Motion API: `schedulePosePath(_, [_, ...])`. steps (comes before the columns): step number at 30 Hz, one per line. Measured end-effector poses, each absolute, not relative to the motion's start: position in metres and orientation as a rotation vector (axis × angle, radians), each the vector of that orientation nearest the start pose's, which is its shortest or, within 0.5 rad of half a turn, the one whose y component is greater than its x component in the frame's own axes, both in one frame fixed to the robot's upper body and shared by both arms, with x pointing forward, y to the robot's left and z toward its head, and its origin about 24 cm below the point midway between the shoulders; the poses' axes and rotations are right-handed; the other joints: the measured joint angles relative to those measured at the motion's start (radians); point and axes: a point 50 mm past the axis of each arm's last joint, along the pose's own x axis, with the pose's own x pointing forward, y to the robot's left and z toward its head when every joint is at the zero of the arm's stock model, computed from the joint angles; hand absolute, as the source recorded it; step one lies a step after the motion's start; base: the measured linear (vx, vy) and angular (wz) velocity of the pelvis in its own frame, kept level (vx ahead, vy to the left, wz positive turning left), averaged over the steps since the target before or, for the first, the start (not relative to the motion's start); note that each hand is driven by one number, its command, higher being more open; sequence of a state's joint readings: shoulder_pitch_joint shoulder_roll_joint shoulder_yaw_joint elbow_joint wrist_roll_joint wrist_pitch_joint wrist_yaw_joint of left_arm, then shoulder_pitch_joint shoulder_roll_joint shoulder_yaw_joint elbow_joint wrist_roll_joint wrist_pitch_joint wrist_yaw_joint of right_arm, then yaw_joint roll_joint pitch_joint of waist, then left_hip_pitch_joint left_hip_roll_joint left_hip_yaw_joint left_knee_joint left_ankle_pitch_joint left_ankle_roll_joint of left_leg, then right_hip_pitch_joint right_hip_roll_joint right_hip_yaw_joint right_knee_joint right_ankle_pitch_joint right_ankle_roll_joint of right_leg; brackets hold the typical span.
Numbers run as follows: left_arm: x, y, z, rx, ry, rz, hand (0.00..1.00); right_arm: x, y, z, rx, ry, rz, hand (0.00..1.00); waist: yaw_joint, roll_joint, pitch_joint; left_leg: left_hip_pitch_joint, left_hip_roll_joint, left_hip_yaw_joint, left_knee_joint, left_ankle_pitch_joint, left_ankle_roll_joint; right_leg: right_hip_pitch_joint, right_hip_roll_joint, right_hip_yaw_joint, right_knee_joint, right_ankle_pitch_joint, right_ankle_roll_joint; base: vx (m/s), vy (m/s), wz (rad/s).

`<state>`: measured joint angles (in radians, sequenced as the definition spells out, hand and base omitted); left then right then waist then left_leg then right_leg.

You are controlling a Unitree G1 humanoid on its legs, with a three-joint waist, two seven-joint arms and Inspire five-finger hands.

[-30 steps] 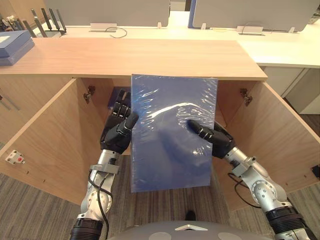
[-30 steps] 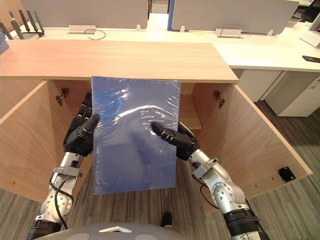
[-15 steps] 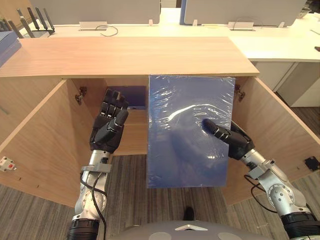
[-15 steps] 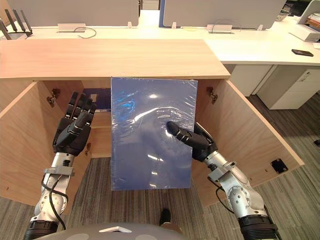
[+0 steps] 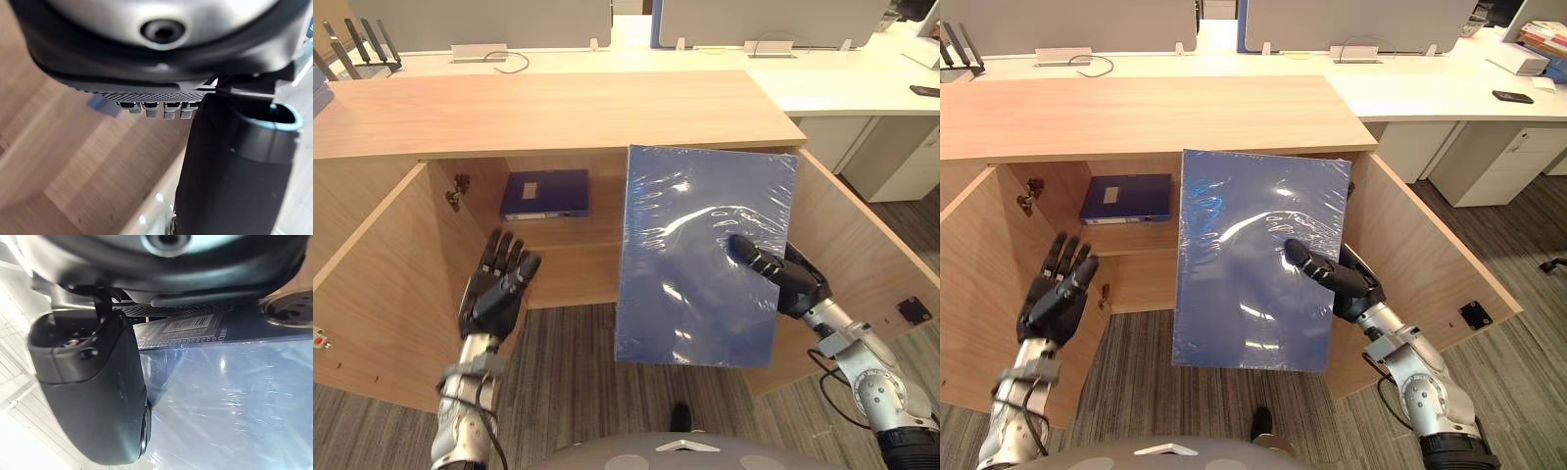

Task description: Walk over to the cabinet, pick up the folder, carry it to the office cabinet, place the folder inside the office cabinet, then close the office cabinet door

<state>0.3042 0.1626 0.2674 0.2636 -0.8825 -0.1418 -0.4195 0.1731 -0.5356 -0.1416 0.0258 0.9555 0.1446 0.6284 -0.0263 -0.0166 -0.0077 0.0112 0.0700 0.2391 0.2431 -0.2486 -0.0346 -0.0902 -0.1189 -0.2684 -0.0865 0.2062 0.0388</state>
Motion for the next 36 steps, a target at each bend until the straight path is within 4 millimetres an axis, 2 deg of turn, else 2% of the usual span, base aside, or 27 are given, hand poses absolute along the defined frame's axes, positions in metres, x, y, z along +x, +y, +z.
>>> schedulePosePath(2, [0.119, 0.269, -0.062, -0.656, 0.212, 0.291, 1.00, 0.204, -0.263, 0.045, 0.470, 0.085, 0.412, 0.00, 0.001, 0.002, 0.001, 0.002, -0.001, -0.007, -0.008, 0.001, 0.000, 0.001, -0.002, -0.005, 0.000, -0.003, 0.000, -0.01, 0.024, 0.06])
schedulePosePath(4, [0.098, 0.271, -0.078, -0.645, 0.316, 0.334, 1.00, 0.201, -0.262, 0.042, 0.488, 0.083, 0.397, 0.00, 0.001, 0.003, 0.001, 0.007, -0.003, -0.014, -0.018, 0.006, -0.001, 0.006, -0.004, -0.012, 0.000, -0.008, 0.002, 0.00, 0.019, 0.13])
schedulePosePath(5, [0.078, 0.270, -0.092, -0.634, 0.417, 0.370, 1.00, 0.198, -0.261, 0.039, 0.513, 0.078, 0.383, 0.00, 0.001, 0.005, 0.000, 0.017, -0.005, -0.023, -0.032, 0.011, -0.002, 0.013, -0.005, -0.023, 0.000, -0.013, 0.003, 0.00, 0.011, 0.19])
schedulePosePath(6, [0.070, 0.270, -0.097, -0.632, 0.456, 0.385, 1.00, 0.197, -0.260, 0.037, 0.524, 0.076, 0.376, 0.00, 0.001, 0.005, -0.001, 0.018, -0.005, -0.028, -0.039, 0.013, -0.002, 0.013, -0.006, -0.029, 0.000, -0.016, 0.004, 0.01, 0.017, 0.20])
schedulePosePath(8, [0.037, 0.270, -0.113, -0.634, 0.581, 0.453, 1.00, 0.196, -0.258, 0.035, 0.541, 0.075, 0.371, 0.00, 0.005, 0.009, 0.001, 0.028, -0.008, -0.034, -0.059, 0.022, -0.003, 0.018, -0.010, -0.036, 0.000, -0.020, 0.005, 0.02, 0.023, 0.11])
schedulePosePath(11, [0.007, 0.271, -0.127, -0.655, 0.674, 0.569, 1.00, 0.196, -0.259, 0.034, 0.547, 0.072, 0.362, 0.00, 0.014, 0.020, 0.006, 0.047, -0.011, -0.046, -0.077, 0.028, -0.002, 0.037, -0.011, -0.050, 0.000, -0.029, 0.009, 0.02, 0.023, 0.14])
schedulePosePath(12, [-0.011, 0.272, -0.132, -0.646, 0.736, 0.627, 1.00, 0.195, -0.261, 0.034, 0.557, 0.064, 0.346, 0.00, 0.018, 0.024, 0.006, 0.062, -0.012, -0.053, -0.091, 0.033, -0.002, 0.048, -0.012, -0.058, 0.000, -0.034, 0.012, 0.04, 0.025, 0.14])
schedulePosePath(15, [-0.039, 0.275, -0.136, -0.621, 0.828, 0.735, 1.00, 0.194, -0.265, 0.035, 0.557, 0.058, 0.328, 0.00, 0.026, 0.027, 0.011, 0.086, -0.018, -0.070, -0.111, 0.040, 0.000, 0.073, -0.018, -0.076, 0.000, -0.041, 0.016, 0.03, 0.035, 0.19])
schedulePosePath(20, [-0.048, 0.275, -0.136, -0.581, 0.870, 0.774, 1.00, 0.194, -0.265, 0.032, 0.537, 0.069, 0.320, 0.00, 0.030, 0.022, 0.015, 0.088, -0.028, -0.082, -0.114, 0.042, 0.004, 0.083, -0.029, -0.087, 0.000, -0.042, 0.019, -0.03, 0.033, 0.10])
schedulePosePath(24, [-0.052, 0.265, -0.141, -0.504, 0.962, 0.756, 1.00, 0.194, -0.263, 0.026, 0.570, 0.077, 0.291, 0.00, 0.029, 0.023, 0.020, 0.103, -0.028, -0.082, -0.125, 0.046, 0.005, 0.093, -0.029, -0.088, 0.000, -0.044, 0.020, -0.01, 0.008, 0.00])
schedulePosePath(31, [-0.041, 0.241, -0.153, -0.375, 1.112, 0.609, 1.00, 0.192, -0.248, 0.010, 0.626, 0.132, 0.266, 0.00, 0.026, 0.030, 0.039, 0.106, -0.027, -0.081, -0.125, 0.047, 0.004, 0.094, -0.028, -0.085, 0.000, -0.044, 0.020, -0.01, 0.003, 0.00])
schedulePosePath(36, [-0.029, 0.235, -0.156, -0.338, 1.122, 0.542, 1.00, 0.180, -0.235, -0.017, 0.707, 0.222, 0.216, 0.00, 0.033, 0.035, 0.060, 0.118, -0.025, -0.075, -0.118, 0.034, -0.003, 0.106, -0.028, -0.082, 0.006, -0.060, 0.025, 0.00, 0.000, 0.00])
